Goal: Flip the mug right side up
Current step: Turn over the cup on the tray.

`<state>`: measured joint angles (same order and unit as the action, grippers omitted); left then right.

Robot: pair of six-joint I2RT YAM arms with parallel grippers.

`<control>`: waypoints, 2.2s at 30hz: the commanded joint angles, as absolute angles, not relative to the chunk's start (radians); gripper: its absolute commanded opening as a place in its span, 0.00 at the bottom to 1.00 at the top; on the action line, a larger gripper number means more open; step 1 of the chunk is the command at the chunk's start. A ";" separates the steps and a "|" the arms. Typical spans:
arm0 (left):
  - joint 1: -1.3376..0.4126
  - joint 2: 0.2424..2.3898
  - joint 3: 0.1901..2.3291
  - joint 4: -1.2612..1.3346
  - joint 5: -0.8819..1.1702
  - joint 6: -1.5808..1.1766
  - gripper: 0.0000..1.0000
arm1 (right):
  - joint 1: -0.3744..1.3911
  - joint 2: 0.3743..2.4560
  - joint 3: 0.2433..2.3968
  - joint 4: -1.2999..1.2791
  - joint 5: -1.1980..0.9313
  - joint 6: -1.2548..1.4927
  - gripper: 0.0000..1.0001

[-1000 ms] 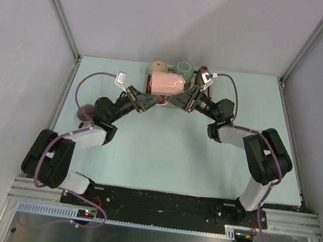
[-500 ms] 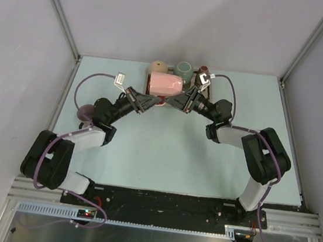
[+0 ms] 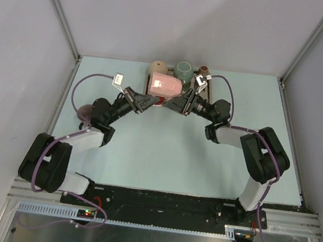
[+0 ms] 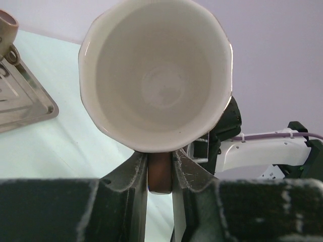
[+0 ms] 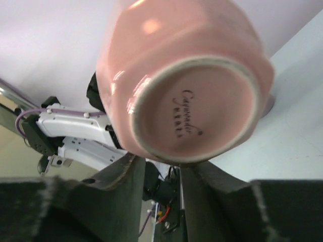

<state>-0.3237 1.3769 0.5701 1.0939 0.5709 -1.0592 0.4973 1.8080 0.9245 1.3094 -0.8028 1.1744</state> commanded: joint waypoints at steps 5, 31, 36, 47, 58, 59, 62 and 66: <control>-0.304 1.319 0.589 1.203 0.490 -1.014 0.00 | 0.499 1.806 0.929 1.409 -0.894 1.145 0.54; -0.181 1.189 0.604 0.951 0.498 -0.762 0.00 | 0.420 1.731 0.961 1.108 -0.928 0.929 0.95; -0.164 1.160 0.613 0.884 0.497 -0.692 0.00 | 0.400 1.663 0.981 0.917 -0.937 0.767 0.97; -0.153 1.090 0.654 0.713 0.518 -0.527 0.00 | 0.291 1.504 1.047 0.457 -0.921 0.384 0.99; -0.140 1.027 0.717 0.478 0.541 -0.310 0.00 | 0.146 1.420 1.090 0.130 -0.935 0.175 0.99; -0.140 1.025 0.724 0.442 0.538 -0.280 0.00 | 0.144 1.415 1.090 0.111 -0.922 0.163 0.99; -0.141 1.018 0.747 0.340 0.518 -0.201 0.00 | 0.136 1.398 1.090 0.073 -0.872 0.144 0.99; -0.140 0.992 0.754 0.217 0.490 -0.108 0.00 | 0.132 1.374 1.089 0.054 -0.813 0.119 0.99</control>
<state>-0.1471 1.0592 0.6861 0.2642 0.5205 -0.2535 0.1406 1.4296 1.0496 0.1043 -0.8829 0.1844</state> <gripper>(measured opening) 0.235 0.993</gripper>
